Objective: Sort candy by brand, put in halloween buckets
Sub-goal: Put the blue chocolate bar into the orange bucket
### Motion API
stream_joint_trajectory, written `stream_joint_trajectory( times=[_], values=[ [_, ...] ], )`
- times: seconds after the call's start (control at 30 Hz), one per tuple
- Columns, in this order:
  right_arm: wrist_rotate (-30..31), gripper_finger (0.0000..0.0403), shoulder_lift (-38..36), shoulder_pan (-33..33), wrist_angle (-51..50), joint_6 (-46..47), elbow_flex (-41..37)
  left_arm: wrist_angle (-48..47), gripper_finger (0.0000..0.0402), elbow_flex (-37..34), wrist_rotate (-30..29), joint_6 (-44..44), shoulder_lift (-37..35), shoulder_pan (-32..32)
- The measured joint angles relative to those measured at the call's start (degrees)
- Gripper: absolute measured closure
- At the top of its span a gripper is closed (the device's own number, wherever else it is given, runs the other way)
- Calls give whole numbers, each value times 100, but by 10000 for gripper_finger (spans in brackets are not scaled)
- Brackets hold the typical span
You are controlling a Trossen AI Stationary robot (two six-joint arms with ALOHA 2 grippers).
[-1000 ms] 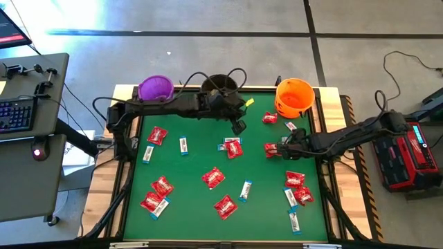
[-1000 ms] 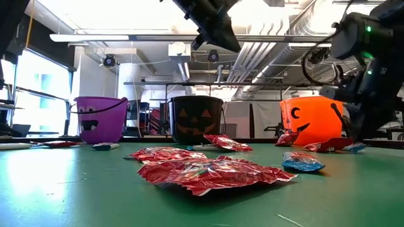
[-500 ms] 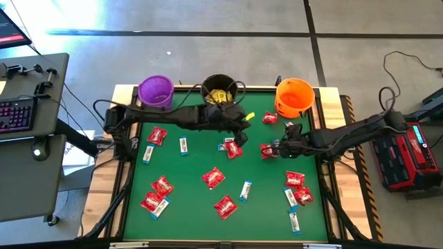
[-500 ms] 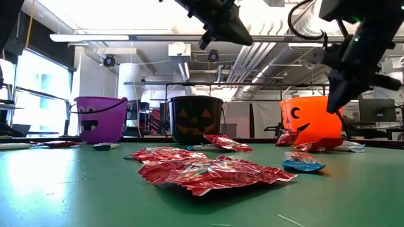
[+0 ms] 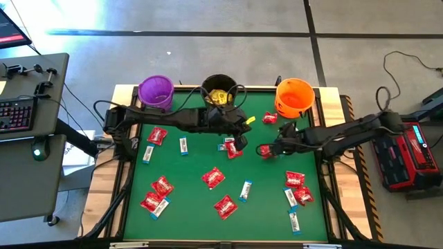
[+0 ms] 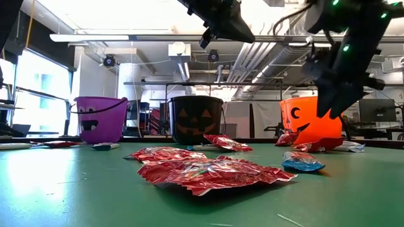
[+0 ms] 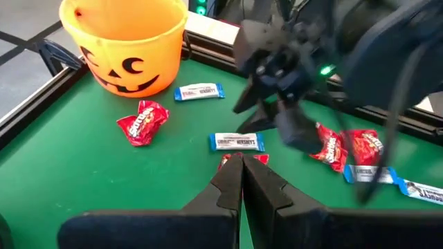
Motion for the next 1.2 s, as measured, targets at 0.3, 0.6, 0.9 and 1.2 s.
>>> stream_joint_trajectory(
  times=[0.3, 0.6, 0.9, 1.2],
  values=[
    [2, 154, 1140, -543, 591, -4, 0, -63, 399, 0, 104, -15, 0, 1],
    [-206, 184, 1949, -862, 1160, -149, 15, -399, 399, 0, 102, 1, 0, 4],
    [-406, 311, 2013, -936, 1273, -373, 24, -557, 399, 2, -60, 4, 0, -80],
    [-682, 393, 1749, -952, 1197, -966, -8, -562, 399, 2, -193, 9, 0, -104]
  ],
)
